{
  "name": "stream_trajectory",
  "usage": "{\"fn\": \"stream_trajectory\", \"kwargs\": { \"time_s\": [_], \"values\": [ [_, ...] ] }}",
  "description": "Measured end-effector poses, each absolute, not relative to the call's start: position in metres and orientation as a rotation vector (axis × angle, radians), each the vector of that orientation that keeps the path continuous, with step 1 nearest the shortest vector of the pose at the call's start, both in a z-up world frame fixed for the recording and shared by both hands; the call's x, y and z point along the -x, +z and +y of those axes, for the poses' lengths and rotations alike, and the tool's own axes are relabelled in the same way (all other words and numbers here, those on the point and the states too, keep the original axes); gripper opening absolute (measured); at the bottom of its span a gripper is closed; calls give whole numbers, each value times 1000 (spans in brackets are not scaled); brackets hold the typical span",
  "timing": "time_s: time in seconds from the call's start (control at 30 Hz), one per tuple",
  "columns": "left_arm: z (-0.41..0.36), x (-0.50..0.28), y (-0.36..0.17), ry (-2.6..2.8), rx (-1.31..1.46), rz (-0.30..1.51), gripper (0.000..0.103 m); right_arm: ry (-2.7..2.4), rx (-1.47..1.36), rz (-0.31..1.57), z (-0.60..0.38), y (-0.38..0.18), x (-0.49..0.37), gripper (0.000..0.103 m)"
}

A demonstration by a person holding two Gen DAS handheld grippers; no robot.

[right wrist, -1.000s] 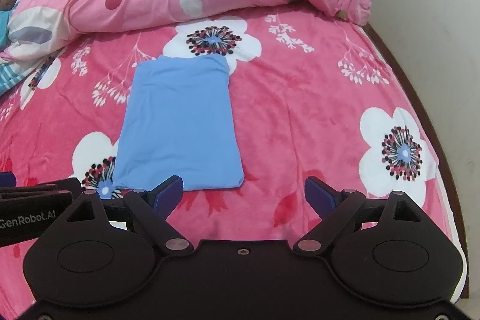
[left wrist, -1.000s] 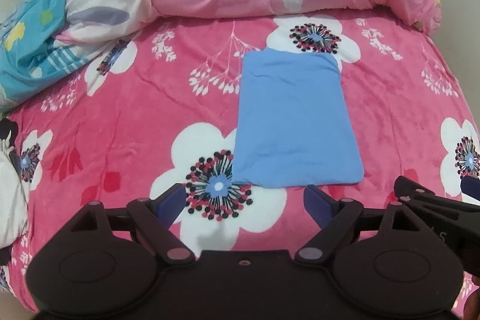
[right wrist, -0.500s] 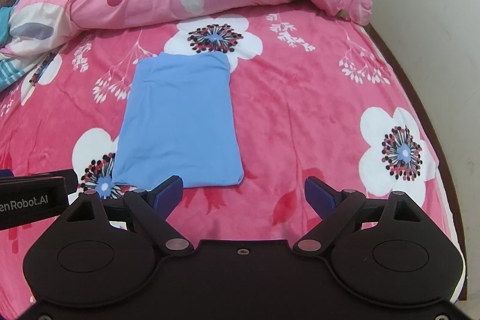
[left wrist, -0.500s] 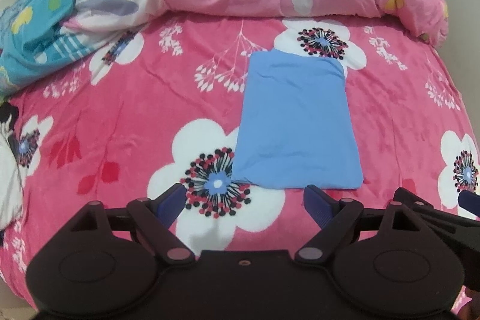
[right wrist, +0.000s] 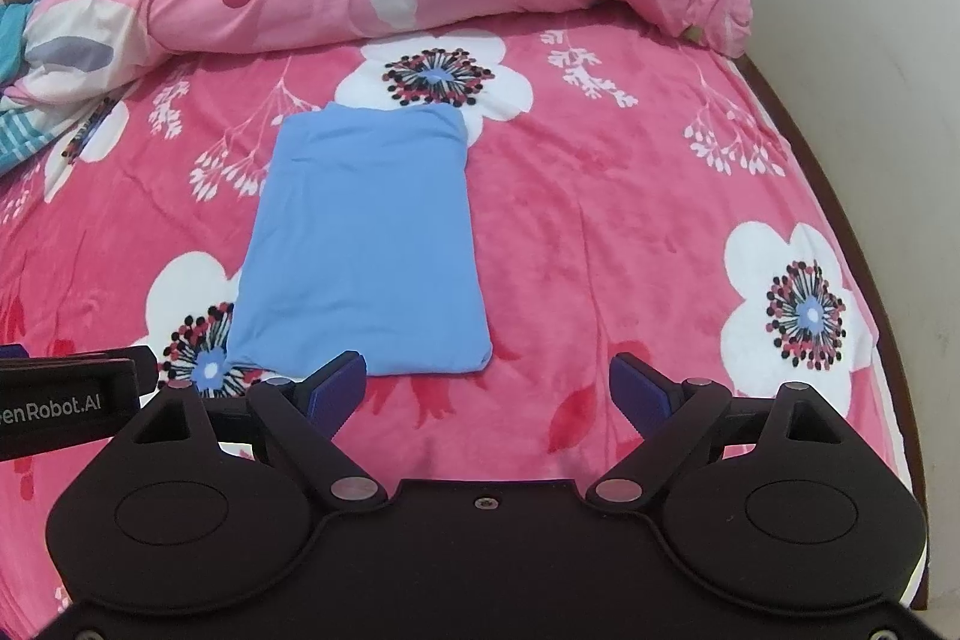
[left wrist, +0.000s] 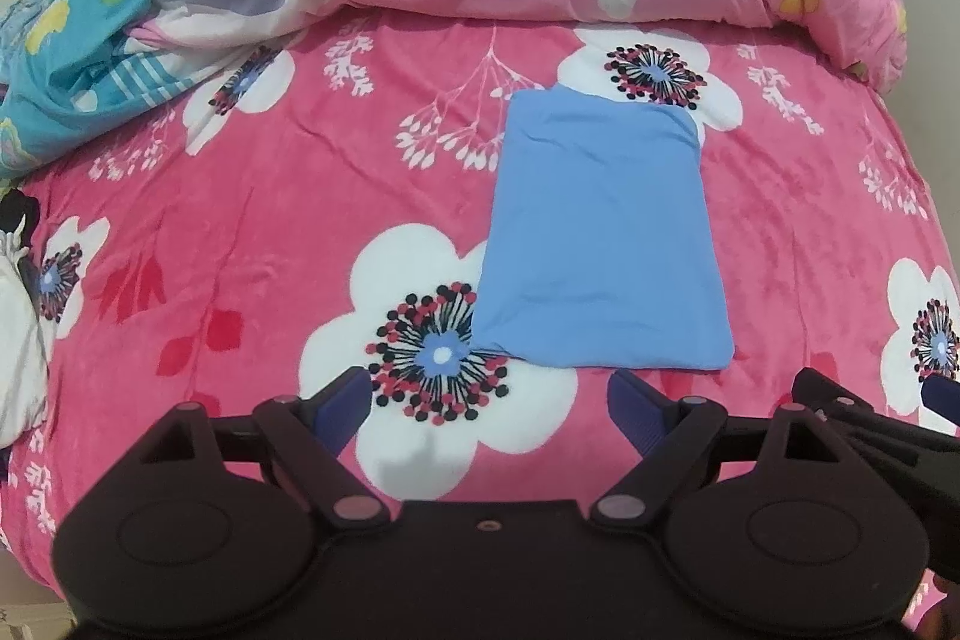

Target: Fold clothes

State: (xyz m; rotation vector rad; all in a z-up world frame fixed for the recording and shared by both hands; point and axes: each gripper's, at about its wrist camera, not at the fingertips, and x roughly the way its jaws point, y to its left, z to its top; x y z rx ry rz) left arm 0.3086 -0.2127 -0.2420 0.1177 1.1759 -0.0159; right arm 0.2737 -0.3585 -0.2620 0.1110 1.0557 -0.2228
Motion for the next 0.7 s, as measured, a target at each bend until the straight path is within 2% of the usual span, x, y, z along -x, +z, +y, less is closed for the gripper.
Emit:
{"fn": "stream_trajectory", "kwargs": {
  "time_s": [0.7],
  "values": [
    [-211,-310,-244,-8,-116,1196,85,-221,-108,1061,-359,-263,-277,89]
  ]
}}
